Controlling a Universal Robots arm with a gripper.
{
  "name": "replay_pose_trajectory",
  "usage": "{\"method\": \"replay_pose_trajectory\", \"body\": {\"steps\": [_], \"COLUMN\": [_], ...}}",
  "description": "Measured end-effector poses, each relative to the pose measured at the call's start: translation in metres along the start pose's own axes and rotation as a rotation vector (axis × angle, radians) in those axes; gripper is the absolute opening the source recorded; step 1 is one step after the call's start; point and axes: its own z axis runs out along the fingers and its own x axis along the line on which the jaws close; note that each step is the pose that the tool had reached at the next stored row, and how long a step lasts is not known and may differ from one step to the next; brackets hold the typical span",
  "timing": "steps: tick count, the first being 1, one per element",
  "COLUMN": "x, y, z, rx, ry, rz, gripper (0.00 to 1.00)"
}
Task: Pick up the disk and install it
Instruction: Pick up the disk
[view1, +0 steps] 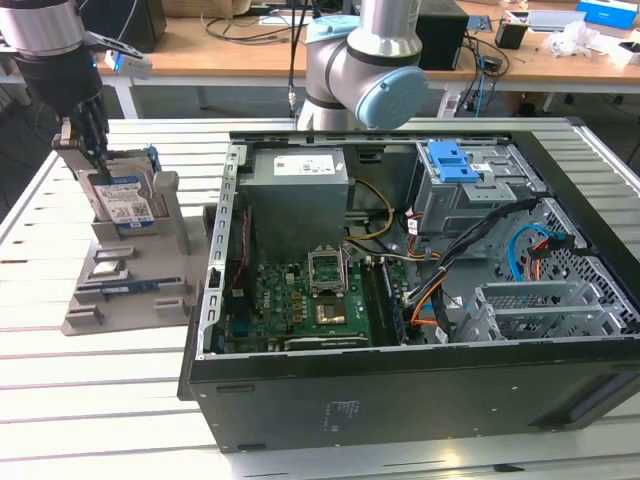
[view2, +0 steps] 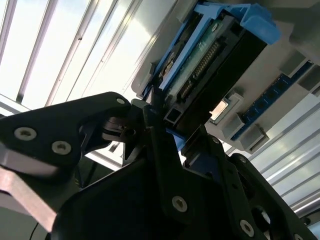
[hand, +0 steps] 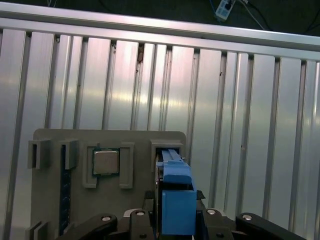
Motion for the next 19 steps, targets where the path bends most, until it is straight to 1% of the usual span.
{"method": "replay_pose_trajectory", "body": {"steps": [17,18,19], "x": [0.0000,-0.0001,-0.0003], "y": [0.0000,0.0000,0.0001], "z": [0.0002,-0.0007,-0.0037], "rx": [0.0000,0.0006,0.0000], "ry": [0.0001,-0.0001,0.0001], "rz": [0.000,0.000,0.000], "gripper": [0.37,0.37,0.37]}}
